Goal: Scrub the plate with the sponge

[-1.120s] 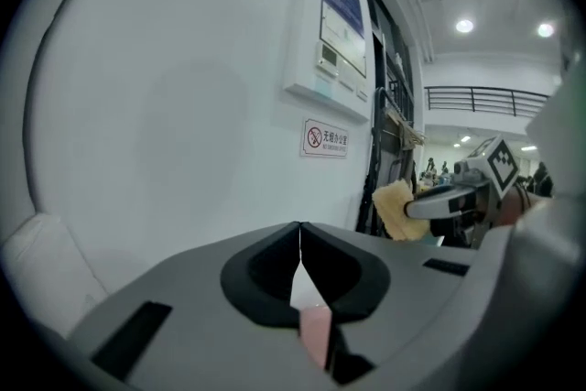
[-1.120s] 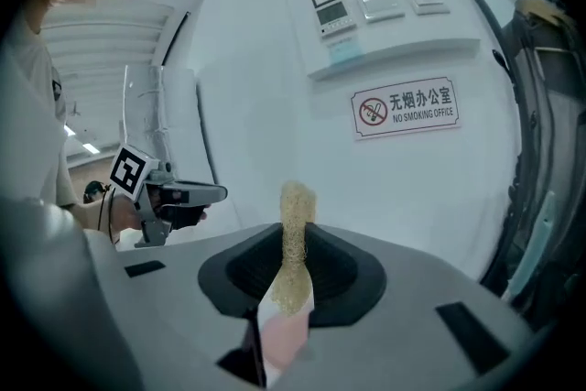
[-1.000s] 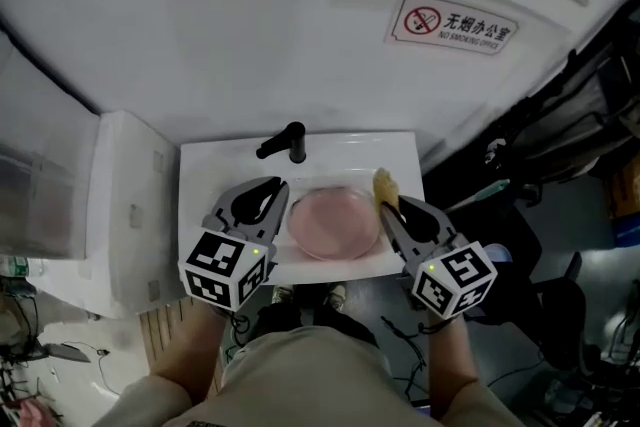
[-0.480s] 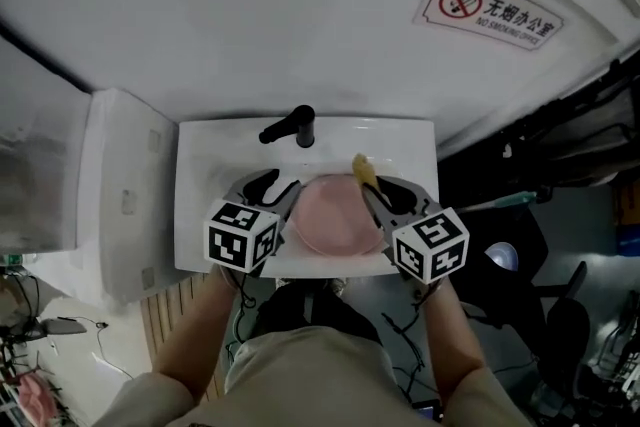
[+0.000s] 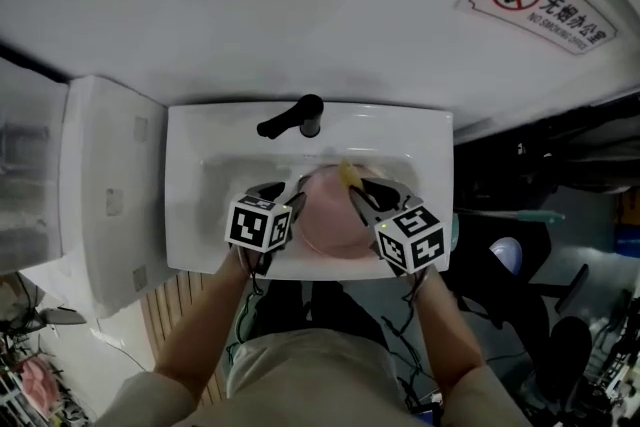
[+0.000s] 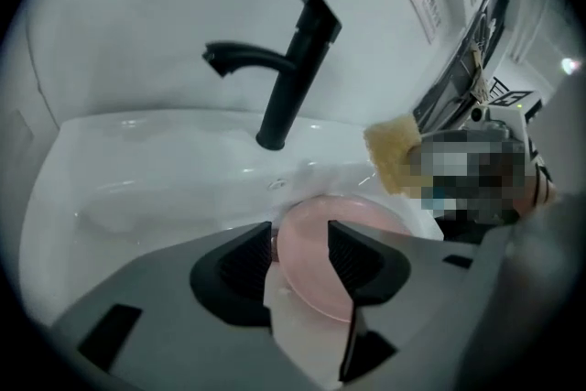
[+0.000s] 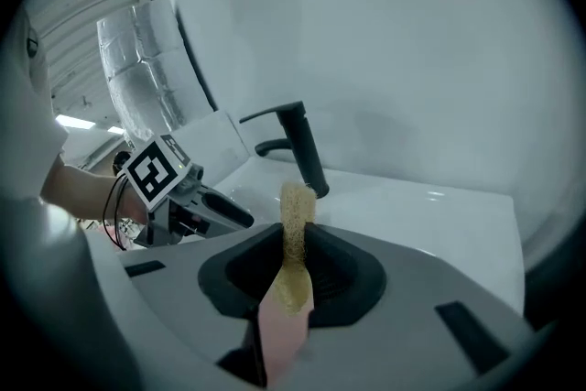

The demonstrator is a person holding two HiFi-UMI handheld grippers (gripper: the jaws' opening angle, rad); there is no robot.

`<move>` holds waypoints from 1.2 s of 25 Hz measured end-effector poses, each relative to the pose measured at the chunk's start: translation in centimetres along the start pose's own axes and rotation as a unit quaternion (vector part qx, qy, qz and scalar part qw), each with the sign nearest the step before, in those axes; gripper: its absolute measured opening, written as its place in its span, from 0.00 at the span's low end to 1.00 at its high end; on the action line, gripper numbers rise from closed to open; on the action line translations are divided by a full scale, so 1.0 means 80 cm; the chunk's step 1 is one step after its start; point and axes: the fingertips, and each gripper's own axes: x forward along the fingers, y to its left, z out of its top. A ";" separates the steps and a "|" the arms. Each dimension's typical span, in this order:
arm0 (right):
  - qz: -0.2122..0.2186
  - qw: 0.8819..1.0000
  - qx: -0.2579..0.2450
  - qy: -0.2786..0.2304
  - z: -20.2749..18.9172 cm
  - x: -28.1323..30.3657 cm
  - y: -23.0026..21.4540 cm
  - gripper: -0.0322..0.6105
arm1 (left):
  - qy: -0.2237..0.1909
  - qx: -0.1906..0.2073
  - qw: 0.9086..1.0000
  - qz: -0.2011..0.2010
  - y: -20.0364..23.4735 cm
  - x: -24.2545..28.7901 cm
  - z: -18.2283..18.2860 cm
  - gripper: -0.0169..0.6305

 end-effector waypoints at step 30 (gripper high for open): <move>0.112 0.965 -0.111 0.209 -0.140 0.153 0.031 0.17 | 0.107 -0.174 0.973 -0.109 0.023 0.104 -0.105 0.11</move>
